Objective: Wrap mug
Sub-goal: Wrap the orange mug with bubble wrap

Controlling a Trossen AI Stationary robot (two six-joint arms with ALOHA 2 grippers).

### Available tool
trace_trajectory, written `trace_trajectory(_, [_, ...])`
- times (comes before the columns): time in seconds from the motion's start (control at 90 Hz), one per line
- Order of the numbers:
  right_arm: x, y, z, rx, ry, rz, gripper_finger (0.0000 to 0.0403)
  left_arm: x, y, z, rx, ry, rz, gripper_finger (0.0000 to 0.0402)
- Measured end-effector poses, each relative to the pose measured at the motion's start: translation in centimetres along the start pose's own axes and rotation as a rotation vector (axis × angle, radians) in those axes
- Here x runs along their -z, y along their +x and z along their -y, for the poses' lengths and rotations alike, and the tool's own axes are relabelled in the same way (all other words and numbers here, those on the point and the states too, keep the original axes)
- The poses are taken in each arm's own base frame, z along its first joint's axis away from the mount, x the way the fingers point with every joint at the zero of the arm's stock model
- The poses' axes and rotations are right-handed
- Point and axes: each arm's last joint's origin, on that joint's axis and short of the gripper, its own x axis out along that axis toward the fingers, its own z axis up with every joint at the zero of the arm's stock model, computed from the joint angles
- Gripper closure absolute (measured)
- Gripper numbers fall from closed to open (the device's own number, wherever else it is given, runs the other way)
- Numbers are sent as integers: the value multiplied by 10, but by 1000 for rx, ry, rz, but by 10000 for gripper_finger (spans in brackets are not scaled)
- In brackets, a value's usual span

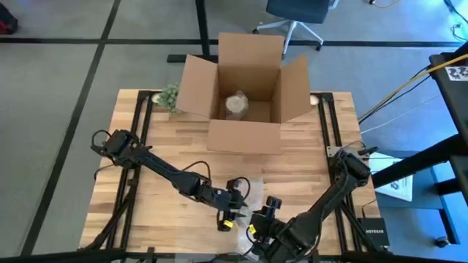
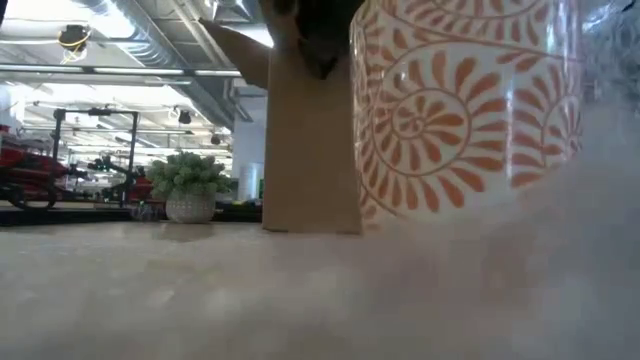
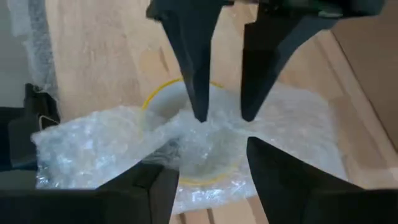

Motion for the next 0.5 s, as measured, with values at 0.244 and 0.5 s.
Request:
trace_trajectory(0.244, [-13,16,1,-111,-33,-61,232,-12,-27,1,-14,-10,-54,247])
trace_trajectory(0.5, [-36,49,19,-198,-74,-179,294,-14,-60,10,-71,4,-121,247])
